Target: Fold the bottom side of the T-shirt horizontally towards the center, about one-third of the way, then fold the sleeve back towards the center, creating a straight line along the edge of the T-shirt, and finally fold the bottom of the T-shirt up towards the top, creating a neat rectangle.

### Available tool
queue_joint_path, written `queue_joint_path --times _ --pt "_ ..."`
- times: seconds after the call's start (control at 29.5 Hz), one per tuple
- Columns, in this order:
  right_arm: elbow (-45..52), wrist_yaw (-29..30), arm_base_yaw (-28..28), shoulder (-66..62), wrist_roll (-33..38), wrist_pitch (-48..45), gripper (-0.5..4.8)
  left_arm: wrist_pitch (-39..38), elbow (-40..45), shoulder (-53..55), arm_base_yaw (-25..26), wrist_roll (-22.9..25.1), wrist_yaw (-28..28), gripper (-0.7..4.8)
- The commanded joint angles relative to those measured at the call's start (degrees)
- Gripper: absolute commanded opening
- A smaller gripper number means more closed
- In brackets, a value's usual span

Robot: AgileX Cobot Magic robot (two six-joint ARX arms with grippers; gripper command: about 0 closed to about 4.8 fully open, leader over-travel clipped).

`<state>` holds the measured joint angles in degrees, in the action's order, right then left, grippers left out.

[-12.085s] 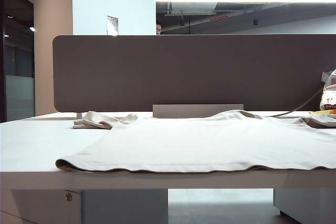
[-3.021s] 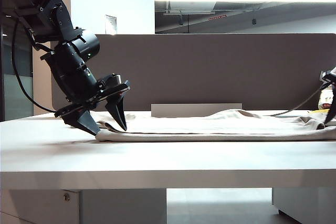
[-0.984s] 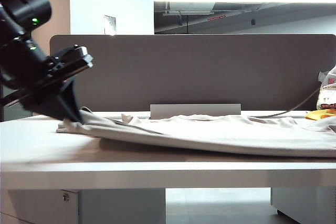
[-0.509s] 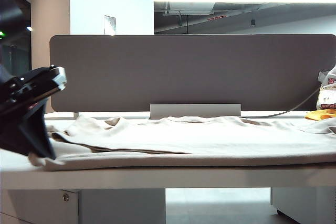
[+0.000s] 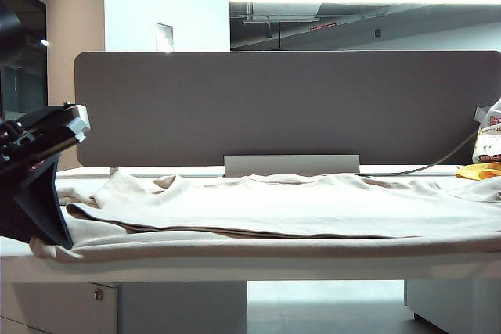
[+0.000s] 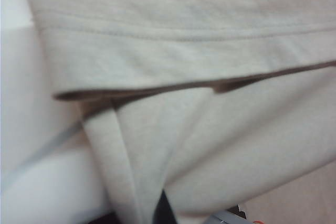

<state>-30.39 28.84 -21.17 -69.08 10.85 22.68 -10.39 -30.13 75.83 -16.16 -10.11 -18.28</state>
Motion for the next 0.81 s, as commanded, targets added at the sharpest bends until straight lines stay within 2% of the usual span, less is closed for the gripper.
queue_joint_path --times 0.03,0.1,0.2,0.31,0.48,0.58,0.68,0.81 --pt "0.0 -0.7 0.0 0.0 0.1 -0.2 2.36 0.3 0.0 -0.2 0.0 0.0 0.3 1.92" --pt "0.0 -0.6 0.0 0.0 0.1 -0.2 3.07 0.4 0.0 -0.2 0.0 0.0 0.4 2.76" --pt "0.0 -0.7 0.0 0.0 0.1 -0.6 3.52 0.7 0.0 -0.2 0.0 0.1 0.9 3.89" --pt "-0.1 -0.6 0.0 0.0 0.5 -2.1 3.98 1.3 -0.3 -0.2 0.0 -0.5 2.8 4.51" --pt "-0.1 -0.7 0.0 0.0 6.2 -8.1 4.0 3.3 -1.5 -0.2 0.0 -4.0 6.4 4.63" --pt "-0.8 -1.4 0.0 0.0 8.2 -12.2 4.0 2.6 -4.3 0.0 0.0 -3.5 10.0 4.63" --pt "-3.9 -3.4 0.0 -1.3 8.5 -13.3 4.0 0.9 -9.3 0.4 0.1 -1.1 13.0 4.62" --pt "-11.6 -3.7 0.2 -6.4 8.9 -11.7 3.99 -1.7 -18.0 4.0 1.6 -0.9 13.9 4.57"
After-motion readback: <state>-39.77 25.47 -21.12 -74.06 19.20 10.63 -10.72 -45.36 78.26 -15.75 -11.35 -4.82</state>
